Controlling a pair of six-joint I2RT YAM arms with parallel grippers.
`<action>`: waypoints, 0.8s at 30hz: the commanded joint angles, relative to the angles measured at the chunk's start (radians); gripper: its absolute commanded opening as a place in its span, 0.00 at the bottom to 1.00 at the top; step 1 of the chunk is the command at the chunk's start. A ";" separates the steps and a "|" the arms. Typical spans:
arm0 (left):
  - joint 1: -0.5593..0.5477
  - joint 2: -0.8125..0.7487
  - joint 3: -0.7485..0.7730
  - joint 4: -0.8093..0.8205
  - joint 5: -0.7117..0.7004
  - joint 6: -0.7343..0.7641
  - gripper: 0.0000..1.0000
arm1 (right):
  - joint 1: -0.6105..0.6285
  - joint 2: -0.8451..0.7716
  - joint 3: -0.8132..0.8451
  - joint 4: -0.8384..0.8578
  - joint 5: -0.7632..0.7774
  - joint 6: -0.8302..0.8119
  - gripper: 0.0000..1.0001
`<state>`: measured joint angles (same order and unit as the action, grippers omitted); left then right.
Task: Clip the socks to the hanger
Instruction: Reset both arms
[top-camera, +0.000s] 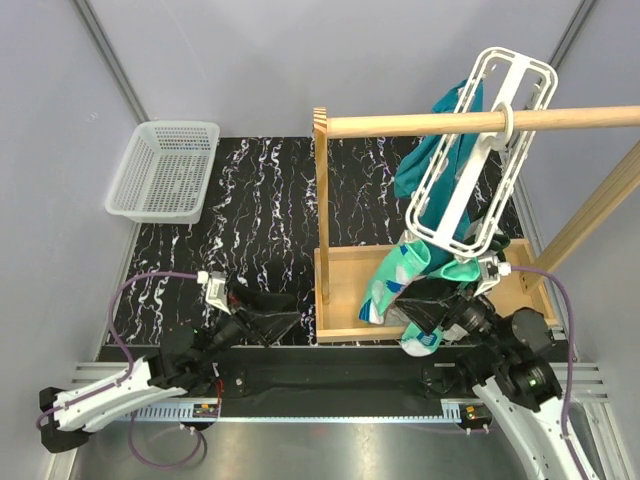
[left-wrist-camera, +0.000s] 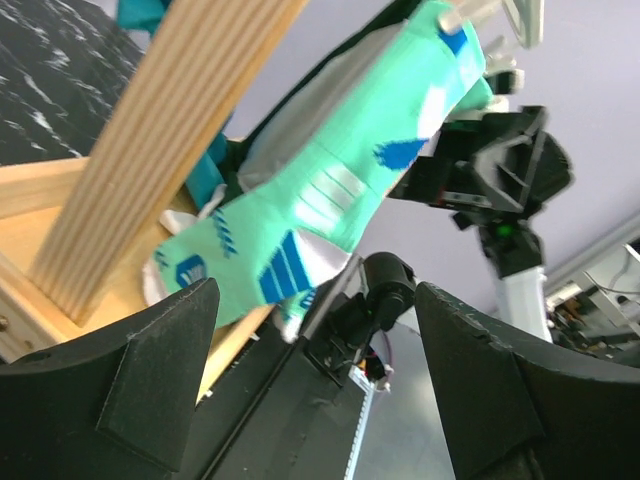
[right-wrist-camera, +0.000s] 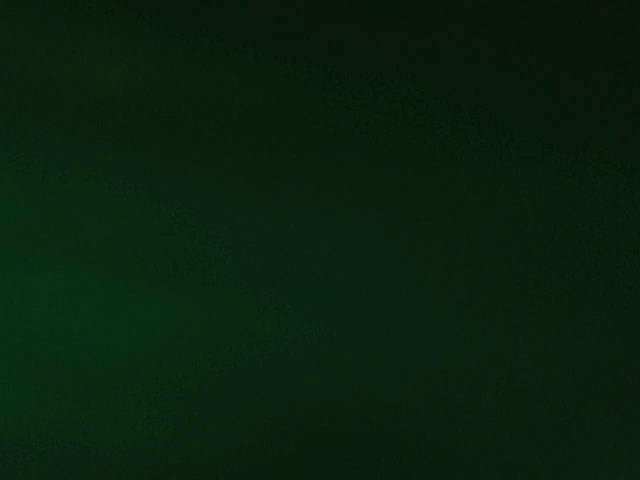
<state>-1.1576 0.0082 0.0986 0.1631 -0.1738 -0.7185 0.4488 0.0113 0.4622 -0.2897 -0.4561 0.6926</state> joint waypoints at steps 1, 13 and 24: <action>-0.002 -0.160 -0.040 0.165 0.065 -0.032 0.85 | -0.001 0.003 -0.088 0.276 -0.075 0.077 1.00; -0.002 -0.088 -0.285 0.523 0.082 -0.188 0.87 | -0.001 0.003 -0.450 0.613 0.090 0.183 1.00; -0.004 0.051 -0.280 0.428 0.004 -0.217 0.86 | -0.001 0.006 -0.467 0.175 0.405 0.177 1.00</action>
<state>-1.1576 0.0238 0.0498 0.5484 -0.1242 -0.9218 0.4488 0.0124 0.0452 0.0147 -0.1555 0.8623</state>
